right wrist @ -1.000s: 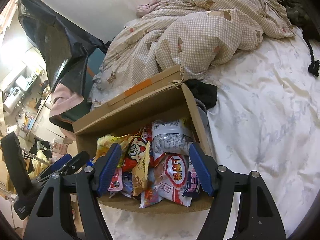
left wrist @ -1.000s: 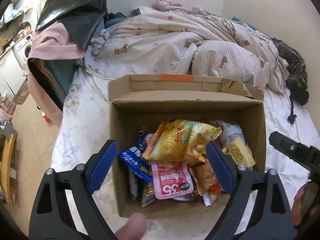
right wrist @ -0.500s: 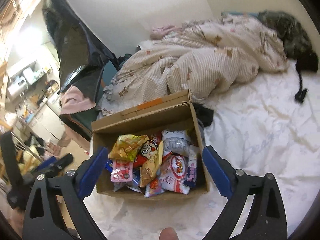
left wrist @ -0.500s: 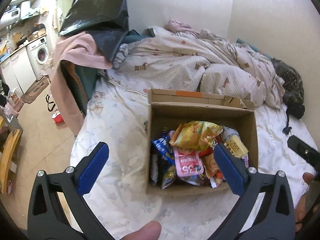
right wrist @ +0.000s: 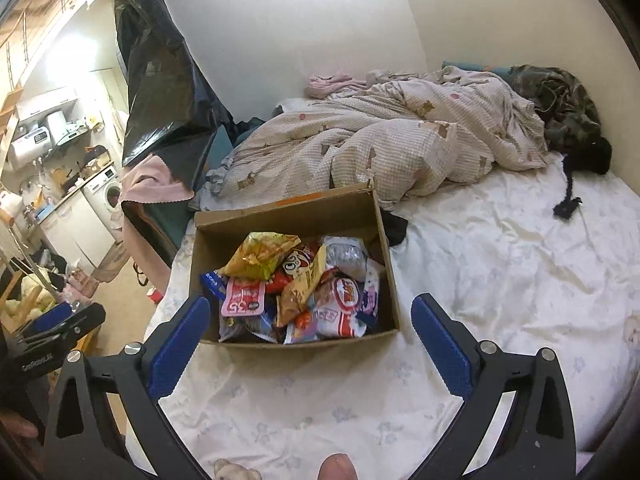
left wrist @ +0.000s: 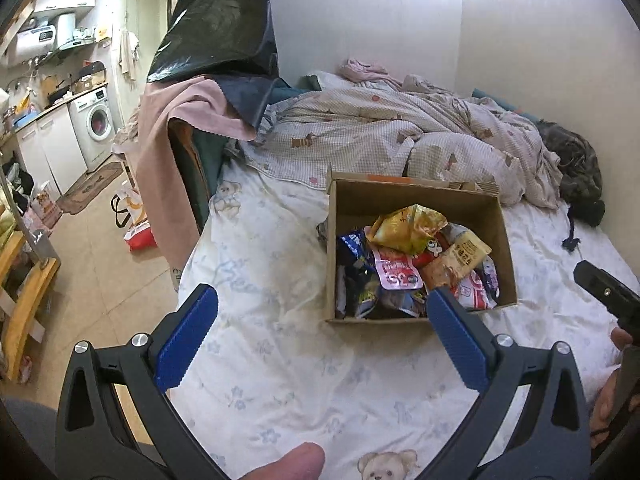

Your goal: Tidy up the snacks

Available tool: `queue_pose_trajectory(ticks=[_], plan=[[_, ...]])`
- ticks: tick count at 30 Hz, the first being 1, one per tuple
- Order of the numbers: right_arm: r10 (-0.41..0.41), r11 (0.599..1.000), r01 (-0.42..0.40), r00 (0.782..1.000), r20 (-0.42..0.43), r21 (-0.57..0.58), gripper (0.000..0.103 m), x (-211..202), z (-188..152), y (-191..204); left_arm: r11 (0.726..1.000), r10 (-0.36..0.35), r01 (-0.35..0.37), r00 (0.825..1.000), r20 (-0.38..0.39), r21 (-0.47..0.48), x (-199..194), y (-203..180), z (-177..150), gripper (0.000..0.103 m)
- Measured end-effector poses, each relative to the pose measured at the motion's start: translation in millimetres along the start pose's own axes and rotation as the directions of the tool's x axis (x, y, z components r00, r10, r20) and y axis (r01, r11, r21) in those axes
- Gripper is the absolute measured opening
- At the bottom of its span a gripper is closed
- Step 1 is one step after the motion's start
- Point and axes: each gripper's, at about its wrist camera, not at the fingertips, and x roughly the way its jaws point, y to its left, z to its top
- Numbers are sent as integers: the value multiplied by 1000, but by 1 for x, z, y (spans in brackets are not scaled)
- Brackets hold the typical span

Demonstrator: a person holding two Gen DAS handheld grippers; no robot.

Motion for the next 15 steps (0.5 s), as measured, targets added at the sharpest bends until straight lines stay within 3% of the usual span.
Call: queue_pose_trajectory(ticks=[7, 15], plan=[[-47, 999, 47, 999, 8, -4, 103, -10, -21, 2, 1000, 15, -15, 999, 36, 4, -13, 3, -20, 103], [-75, 997, 75, 997, 11, -20, 103, 1, -23, 6, 1000, 1, -1, 1000, 18, 1, -1, 0, -23, 103]])
